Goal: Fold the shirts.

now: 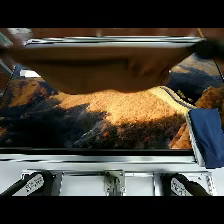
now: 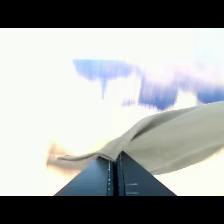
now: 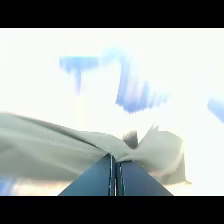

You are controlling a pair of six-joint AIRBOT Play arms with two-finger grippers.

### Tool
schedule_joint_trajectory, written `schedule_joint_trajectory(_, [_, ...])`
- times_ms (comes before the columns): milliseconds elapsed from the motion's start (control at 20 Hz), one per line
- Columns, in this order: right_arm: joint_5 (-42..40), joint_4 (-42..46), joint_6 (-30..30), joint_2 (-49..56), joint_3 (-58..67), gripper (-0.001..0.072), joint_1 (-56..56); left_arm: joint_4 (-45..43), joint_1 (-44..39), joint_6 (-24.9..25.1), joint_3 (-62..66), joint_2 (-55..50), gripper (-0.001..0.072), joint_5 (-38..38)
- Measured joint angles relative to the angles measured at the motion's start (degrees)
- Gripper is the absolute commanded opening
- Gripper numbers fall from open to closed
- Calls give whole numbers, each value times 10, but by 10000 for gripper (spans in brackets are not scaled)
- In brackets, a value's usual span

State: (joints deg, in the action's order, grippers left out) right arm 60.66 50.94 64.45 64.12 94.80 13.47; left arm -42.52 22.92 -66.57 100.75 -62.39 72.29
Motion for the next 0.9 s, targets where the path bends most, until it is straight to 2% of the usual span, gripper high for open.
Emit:
schedule_joint_trajectory(150, [-12,95,50,-83,127,65,-1,-12,0,-23,135,61,43,-40])
schedule_joint_trajectory(350, [11,172,100,-185,193,65,0,-82,0,-71,187,150,43,-54])
schedule_joint_trajectory(600, [97,218,141,-255,213,65,-1,-144,0,-95,193,214,44,16])
schedule_joint_trajectory(900, [230,254,169,-227,207,64,-1,-162,0,-101,130,229,43,116])
